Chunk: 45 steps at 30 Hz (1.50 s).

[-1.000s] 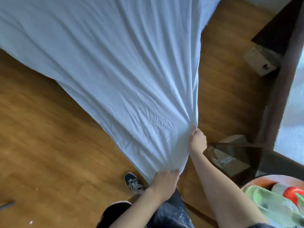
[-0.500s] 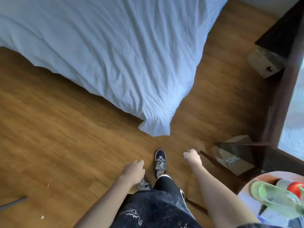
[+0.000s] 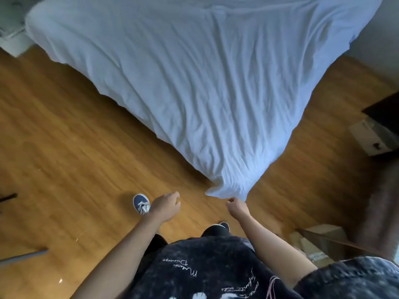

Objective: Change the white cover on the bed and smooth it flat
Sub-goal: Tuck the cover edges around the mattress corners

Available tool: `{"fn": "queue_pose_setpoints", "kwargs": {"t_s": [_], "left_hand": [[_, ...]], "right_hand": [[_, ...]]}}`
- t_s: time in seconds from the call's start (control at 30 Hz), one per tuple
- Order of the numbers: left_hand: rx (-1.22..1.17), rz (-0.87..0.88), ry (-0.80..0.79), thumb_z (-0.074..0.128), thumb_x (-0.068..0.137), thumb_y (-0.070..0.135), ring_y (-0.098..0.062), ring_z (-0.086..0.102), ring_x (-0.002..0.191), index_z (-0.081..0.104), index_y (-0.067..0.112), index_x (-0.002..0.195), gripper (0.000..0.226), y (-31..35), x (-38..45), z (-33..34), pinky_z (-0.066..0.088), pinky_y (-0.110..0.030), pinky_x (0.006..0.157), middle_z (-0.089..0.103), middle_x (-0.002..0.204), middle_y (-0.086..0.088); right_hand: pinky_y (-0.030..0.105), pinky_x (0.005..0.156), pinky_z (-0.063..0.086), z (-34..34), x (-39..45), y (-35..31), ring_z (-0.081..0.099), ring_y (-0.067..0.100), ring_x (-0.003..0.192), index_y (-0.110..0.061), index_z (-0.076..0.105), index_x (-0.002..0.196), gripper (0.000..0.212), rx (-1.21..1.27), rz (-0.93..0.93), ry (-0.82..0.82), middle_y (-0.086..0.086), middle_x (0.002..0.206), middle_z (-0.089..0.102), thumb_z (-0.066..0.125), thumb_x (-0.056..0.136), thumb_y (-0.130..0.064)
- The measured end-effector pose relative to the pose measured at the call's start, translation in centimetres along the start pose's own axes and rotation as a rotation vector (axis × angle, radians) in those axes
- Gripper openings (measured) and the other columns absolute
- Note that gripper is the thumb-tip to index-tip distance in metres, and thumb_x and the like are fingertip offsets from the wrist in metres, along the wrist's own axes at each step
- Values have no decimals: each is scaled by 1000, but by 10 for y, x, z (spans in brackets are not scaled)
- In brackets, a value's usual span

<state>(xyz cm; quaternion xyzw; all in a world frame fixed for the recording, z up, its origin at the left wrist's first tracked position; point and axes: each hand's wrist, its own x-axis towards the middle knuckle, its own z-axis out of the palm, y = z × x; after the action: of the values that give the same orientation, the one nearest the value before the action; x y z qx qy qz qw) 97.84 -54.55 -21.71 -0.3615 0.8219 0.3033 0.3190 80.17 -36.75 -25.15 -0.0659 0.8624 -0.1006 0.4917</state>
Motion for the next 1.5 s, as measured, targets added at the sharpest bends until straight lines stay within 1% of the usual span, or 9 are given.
{"fn": "queue_pose_setpoints", "kwargs": {"t_s": [0.1, 0.2, 0.37, 0.6, 0.93, 1.07, 1.17, 1.33, 1.5], "left_hand": [[-32, -13, 6, 40, 101, 30, -22, 55, 114, 47, 17, 134, 35, -70, 13, -34, 47, -33, 90, 54, 134, -3], [9, -33, 40, 39, 101, 28, -22, 55, 114, 48, 17, 133, 35, -152, 22, -84, 44, -32, 86, 55, 133, -2], [68, -61, 64, 36, 103, 27, -22, 55, 110, 48, 15, 133, 34, -273, 31, -179, 45, -32, 80, 53, 133, -3], [64, -105, 18, 34, 106, 26, -25, 51, 119, 36, 13, 145, 42, -381, 73, -292, 46, -35, 85, 46, 142, -5], [-130, -262, 19, 36, 104, 28, -23, 55, 111, 43, 14, 140, 39, -508, 154, -439, 47, -33, 84, 50, 137, -5], [-138, -313, 74, 35, 103, 26, -22, 53, 112, 46, 14, 135, 37, -560, 180, -498, 44, -31, 84, 52, 133, -6], [-171, -325, 108, 38, 100, 25, -21, 53, 110, 53, 14, 126, 32, -601, 204, -533, 43, -31, 83, 56, 125, -4], [-129, -218, 83, 35, 101, 27, -21, 53, 104, 54, 17, 121, 29, -696, 268, -603, 42, -31, 73, 55, 123, -2], [197, -26, -17, 33, 98, 14, -23, 48, 116, 49, 16, 130, 35, -805, 353, -689, 44, -35, 88, 50, 129, -3]], "right_hand": [[28, 63, 36, 18, 12, -55, 51, 19, 76, -10, 59, 111, 25, -30, -22, 35, 4, 93, 59, 43, 93, -15], [28, 58, 29, 44, 21, -120, 41, 17, 61, -14, 54, 76, 17, -55, -3, 65, 1, 71, 46, 44, 89, -11], [29, 75, 42, 101, 3, -253, 60, 25, 99, -12, 56, 126, 36, -76, -62, 18, 9, 118, 62, 44, 93, -20], [32, 82, 50, 156, 0, -439, 62, 21, 103, -22, 60, 118, 31, -305, -347, -68, 0, 117, 65, 47, 91, -28], [33, 79, 51, 148, 101, -680, 61, 26, 88, -14, 61, 88, 21, -351, -317, -26, 6, 94, 65, 40, 91, -17], [27, 78, 41, 151, 120, -800, 59, 23, 103, -13, 61, 117, 32, -393, -370, -59, 5, 115, 63, 39, 95, -19], [27, 79, 43, 165, 131, -883, 59, 20, 100, -13, 61, 116, 31, -402, -399, -82, 5, 118, 63, 38, 96, -17], [31, 85, 46, 207, 156, -1007, 58, 24, 108, -15, 58, 124, 34, -358, -401, -36, 6, 123, 62, 35, 100, -21], [34, 79, 50, 275, 190, -1091, 62, 26, 97, -9, 61, 112, 29, -140, -226, 70, 11, 111, 66, 37, 97, -15]]}}
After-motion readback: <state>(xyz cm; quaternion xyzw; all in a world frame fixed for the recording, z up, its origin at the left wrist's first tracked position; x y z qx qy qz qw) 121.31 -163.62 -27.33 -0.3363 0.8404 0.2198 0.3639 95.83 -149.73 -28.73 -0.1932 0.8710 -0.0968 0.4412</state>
